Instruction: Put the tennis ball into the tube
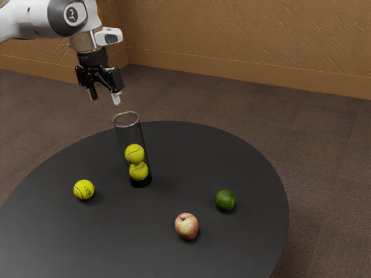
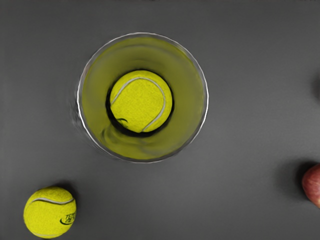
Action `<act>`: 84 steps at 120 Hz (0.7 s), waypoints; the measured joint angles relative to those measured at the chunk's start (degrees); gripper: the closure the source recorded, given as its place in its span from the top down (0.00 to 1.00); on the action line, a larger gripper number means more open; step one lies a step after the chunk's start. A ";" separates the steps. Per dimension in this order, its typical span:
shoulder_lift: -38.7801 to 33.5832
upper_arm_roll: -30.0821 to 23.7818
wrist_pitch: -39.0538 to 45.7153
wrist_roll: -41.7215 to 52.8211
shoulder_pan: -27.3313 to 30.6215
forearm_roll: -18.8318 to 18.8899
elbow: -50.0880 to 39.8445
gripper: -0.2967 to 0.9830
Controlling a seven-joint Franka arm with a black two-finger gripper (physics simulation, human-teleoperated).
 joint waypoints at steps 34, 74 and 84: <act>-14.88 12.75 1.97 1.98 -17.49 1.74 -15.37 0.75; -15.88 21.85 15.65 1.59 -14.07 4.21 -39.29 0.75; -11.53 21.95 19.88 1.56 -12.09 3.32 -40.05 0.75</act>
